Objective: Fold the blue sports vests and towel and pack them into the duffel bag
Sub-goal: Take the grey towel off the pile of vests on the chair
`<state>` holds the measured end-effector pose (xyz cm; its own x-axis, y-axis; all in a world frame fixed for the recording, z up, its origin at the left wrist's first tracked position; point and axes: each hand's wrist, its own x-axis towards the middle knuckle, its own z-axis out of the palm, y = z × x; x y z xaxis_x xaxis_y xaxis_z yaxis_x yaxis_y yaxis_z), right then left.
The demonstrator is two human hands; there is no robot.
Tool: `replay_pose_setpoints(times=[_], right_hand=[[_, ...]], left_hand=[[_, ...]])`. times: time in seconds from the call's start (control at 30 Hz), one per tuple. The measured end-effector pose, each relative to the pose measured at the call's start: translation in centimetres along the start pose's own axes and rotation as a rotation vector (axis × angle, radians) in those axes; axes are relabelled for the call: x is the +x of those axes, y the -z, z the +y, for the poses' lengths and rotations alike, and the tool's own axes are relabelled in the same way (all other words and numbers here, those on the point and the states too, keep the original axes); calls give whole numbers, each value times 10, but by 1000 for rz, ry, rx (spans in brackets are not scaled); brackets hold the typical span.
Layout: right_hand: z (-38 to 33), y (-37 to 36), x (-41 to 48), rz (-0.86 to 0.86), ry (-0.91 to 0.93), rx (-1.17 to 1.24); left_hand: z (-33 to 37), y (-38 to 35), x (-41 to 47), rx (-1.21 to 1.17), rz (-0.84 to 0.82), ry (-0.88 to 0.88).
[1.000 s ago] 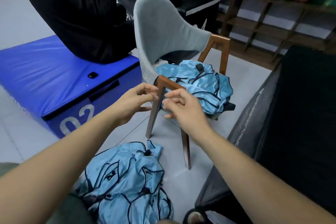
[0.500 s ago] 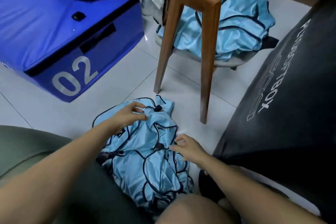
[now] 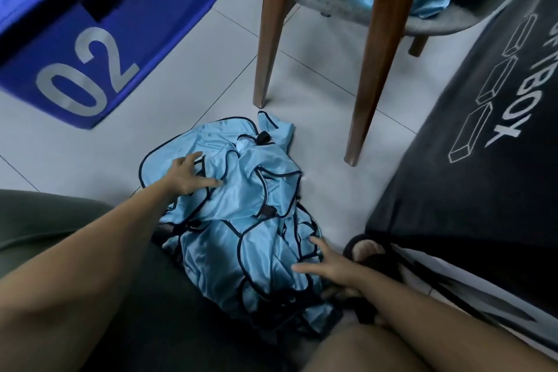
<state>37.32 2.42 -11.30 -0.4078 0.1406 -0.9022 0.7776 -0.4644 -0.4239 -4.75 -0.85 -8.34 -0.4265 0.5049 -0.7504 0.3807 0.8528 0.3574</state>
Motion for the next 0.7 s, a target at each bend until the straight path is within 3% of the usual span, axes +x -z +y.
replay_pose_setpoints(times=[0.13, 0.4, 0.53, 0.7], right_hand=[[-4, -10, 10, -39, -42, 189], [-33, -31, 26, -112, -30, 474], [-59, -42, 32, -99, 49, 550], [-76, -49, 19, -56, -2, 538]], left_hand=[[-10, -11, 8, 23, -109, 87], [-13, -47, -5, -137, -301, 79], [13, -80, -37, -188, -464, 48], [39, -107, -69, -253, -553, 100]])
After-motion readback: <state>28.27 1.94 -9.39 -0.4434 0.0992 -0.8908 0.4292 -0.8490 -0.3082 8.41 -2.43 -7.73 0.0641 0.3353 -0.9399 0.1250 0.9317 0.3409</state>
